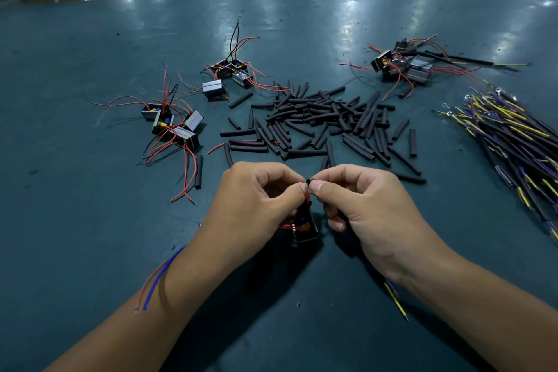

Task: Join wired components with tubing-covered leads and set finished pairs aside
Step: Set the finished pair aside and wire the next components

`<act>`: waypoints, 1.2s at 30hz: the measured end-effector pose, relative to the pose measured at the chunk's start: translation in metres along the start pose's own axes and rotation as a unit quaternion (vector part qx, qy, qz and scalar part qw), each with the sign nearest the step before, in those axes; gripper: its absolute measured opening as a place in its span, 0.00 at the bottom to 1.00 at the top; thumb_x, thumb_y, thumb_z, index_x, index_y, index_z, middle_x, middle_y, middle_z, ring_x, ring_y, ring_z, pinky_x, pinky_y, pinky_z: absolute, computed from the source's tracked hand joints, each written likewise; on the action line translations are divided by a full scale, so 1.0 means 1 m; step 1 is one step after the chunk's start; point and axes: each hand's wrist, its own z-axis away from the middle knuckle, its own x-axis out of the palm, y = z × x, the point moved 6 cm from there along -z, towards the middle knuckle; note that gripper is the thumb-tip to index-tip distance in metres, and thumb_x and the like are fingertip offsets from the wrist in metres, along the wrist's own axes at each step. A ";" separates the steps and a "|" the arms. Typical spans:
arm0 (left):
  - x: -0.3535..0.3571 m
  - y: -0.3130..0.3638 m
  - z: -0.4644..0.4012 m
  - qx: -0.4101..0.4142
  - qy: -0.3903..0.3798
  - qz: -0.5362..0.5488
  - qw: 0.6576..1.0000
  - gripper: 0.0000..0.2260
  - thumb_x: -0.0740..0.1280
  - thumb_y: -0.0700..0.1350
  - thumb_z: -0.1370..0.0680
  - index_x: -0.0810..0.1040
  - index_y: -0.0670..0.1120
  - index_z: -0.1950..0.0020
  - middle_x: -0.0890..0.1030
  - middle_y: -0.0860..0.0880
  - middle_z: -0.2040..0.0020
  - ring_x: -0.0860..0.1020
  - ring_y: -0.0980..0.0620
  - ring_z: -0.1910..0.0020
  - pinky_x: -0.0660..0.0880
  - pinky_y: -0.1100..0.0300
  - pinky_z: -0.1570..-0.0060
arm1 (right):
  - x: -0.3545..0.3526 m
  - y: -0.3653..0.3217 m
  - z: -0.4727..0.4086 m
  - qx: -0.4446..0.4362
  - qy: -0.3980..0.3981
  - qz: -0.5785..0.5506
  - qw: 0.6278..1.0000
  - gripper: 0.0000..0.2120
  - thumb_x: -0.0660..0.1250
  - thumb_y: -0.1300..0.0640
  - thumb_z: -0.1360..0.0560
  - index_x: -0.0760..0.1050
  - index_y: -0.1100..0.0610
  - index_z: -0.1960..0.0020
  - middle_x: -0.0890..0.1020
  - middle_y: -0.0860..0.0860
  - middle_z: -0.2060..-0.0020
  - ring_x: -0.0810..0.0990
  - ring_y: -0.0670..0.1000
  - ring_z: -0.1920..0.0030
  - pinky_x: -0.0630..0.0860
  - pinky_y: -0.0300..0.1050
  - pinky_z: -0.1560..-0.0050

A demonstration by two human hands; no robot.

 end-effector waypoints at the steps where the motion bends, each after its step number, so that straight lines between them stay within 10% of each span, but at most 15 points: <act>1: 0.000 0.000 0.000 0.002 -0.001 -0.003 1.000 0.06 0.72 0.41 0.23 0.85 0.48 0.60 0.82 0.48 0.70 0.78 0.56 0.70 0.75 0.61 0.68 | 0.000 0.000 0.000 -0.003 0.002 0.006 1.000 0.03 0.75 0.61 0.26 0.84 0.57 0.58 0.77 0.53 0.70 0.71 0.48 0.71 0.68 0.39 0.74; 19: -0.003 0.006 0.003 0.048 -0.044 -0.078 0.995 0.11 0.69 0.40 0.23 0.87 0.55 0.50 0.85 0.49 0.63 0.81 0.43 0.62 0.77 0.46 0.61 | 0.002 -0.016 0.001 -0.115 0.011 0.198 0.973 0.06 0.72 0.58 0.24 0.81 0.52 0.59 0.79 0.43 0.73 0.72 0.39 0.74 0.66 0.30 0.73; 26: -0.007 0.012 0.003 0.071 -0.012 -0.065 0.995 0.13 0.70 0.39 0.22 0.81 0.51 0.39 0.84 0.54 0.57 0.83 0.54 0.64 0.80 0.60 0.61 | 0.002 -0.013 -0.002 -0.118 0.008 0.223 0.968 0.07 0.70 0.57 0.23 0.79 0.50 0.60 0.77 0.43 0.73 0.70 0.41 0.73 0.66 0.34 0.73; 36: -0.009 0.032 0.001 0.237 -0.003 -0.251 0.939 0.02 0.70 0.40 0.21 0.83 0.44 0.51 0.79 0.52 0.56 0.74 0.58 0.59 0.73 0.61 0.56 | 0.004 -0.017 0.001 -0.122 -0.032 0.232 0.965 0.06 0.70 0.57 0.22 0.79 0.52 0.58 0.75 0.46 0.73 0.68 0.43 0.73 0.65 0.36 0.73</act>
